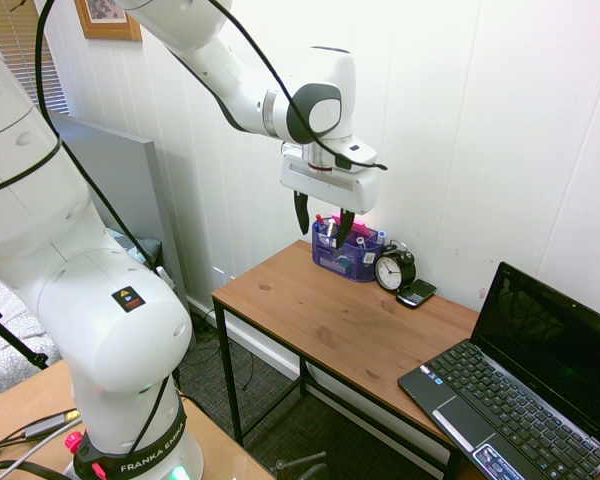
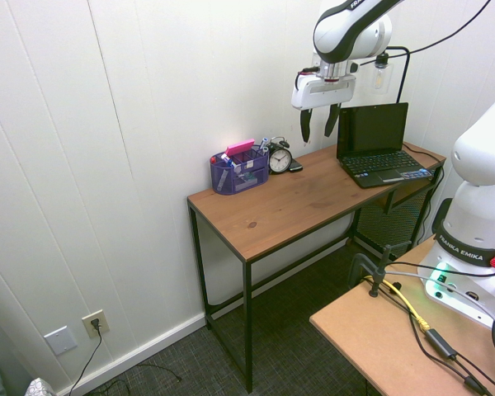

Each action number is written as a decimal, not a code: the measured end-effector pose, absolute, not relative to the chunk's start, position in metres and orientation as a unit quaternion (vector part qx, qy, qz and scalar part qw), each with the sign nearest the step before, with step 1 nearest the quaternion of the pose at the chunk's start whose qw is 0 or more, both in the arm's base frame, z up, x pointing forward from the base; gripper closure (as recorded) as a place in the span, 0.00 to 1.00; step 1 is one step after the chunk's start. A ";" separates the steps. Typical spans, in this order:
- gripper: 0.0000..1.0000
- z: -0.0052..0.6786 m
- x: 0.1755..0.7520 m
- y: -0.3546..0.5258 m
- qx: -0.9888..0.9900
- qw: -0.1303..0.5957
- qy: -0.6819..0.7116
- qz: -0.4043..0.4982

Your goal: Close the laptop lid

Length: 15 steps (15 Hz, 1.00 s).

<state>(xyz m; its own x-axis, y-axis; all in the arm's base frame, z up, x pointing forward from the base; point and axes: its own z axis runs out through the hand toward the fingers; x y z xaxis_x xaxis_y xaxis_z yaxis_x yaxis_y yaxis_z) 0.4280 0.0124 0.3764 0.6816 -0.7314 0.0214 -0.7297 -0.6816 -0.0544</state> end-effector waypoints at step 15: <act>0.00 0.451 0.536 -0.171 -0.836 0.029 0.521 -0.170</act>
<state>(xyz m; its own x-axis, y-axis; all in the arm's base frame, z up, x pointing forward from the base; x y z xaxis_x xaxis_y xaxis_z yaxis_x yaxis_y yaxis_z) 0.5362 -0.1707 0.4510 0.3986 -0.8812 0.2543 -0.8614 -0.4549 -0.2261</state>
